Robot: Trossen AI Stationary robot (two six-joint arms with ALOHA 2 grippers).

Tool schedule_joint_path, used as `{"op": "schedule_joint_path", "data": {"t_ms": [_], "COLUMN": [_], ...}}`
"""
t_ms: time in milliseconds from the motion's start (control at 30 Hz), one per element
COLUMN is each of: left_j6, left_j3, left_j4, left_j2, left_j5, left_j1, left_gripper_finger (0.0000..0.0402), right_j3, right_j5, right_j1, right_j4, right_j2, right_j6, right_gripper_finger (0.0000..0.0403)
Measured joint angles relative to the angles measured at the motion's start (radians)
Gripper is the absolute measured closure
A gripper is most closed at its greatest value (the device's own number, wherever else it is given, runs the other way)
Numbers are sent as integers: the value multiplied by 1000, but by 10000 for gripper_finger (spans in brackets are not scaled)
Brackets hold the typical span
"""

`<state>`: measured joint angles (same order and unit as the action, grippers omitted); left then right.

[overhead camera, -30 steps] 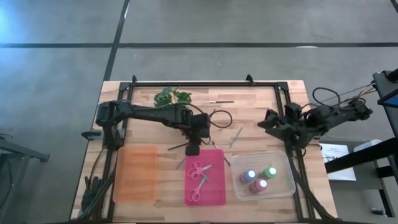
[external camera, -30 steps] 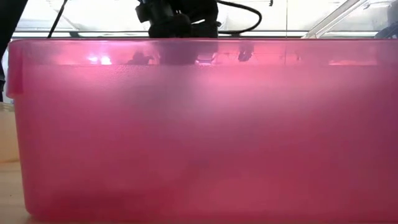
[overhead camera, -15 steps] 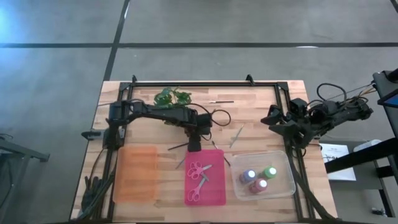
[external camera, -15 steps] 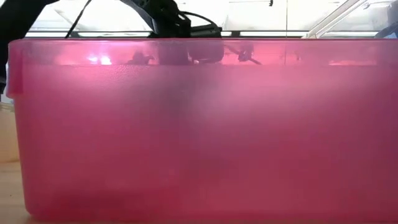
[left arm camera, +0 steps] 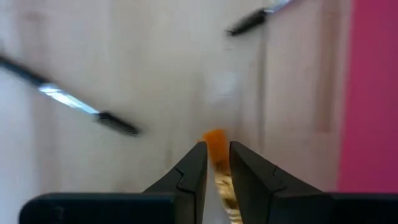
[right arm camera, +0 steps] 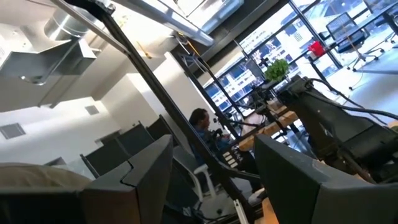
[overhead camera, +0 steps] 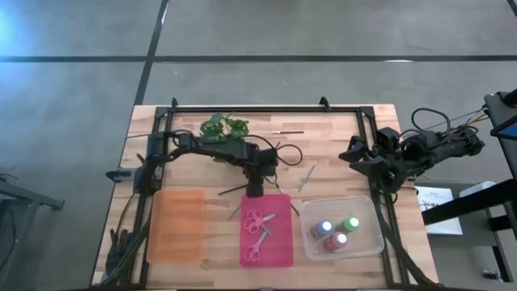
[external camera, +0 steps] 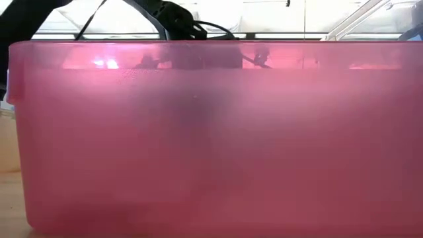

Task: Pick & Place Paint Supplies
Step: Put the black paintbrush into the orange bin

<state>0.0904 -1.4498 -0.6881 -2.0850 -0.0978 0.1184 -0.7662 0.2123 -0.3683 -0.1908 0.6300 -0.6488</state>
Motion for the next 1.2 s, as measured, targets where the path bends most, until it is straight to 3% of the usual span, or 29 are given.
{"op": "schedule_joint_path", "data": {"t_ms": [800,900,1000,1200], "left_j6": [6,-12,-17,-58], "left_j3": [74,75,75,74], "left_j4": [67,75,76,65], "left_j2": [5,5,5,16], "left_j5": [-21,-1,0,-17], "left_j1": [-2,-2,5,10], "left_gripper_finger": [323,341,384,395], "right_j3": [1,1,1,1], "right_j5": [-3,-4,-4,-3], "right_j1": [0,0,0,0], "right_j4": [0,0,0,-2], "right_j2": [0,0,0,0], "right_j6": [-2,-3,-5,-17], "right_gripper_finger": [184,184,184,184]}}
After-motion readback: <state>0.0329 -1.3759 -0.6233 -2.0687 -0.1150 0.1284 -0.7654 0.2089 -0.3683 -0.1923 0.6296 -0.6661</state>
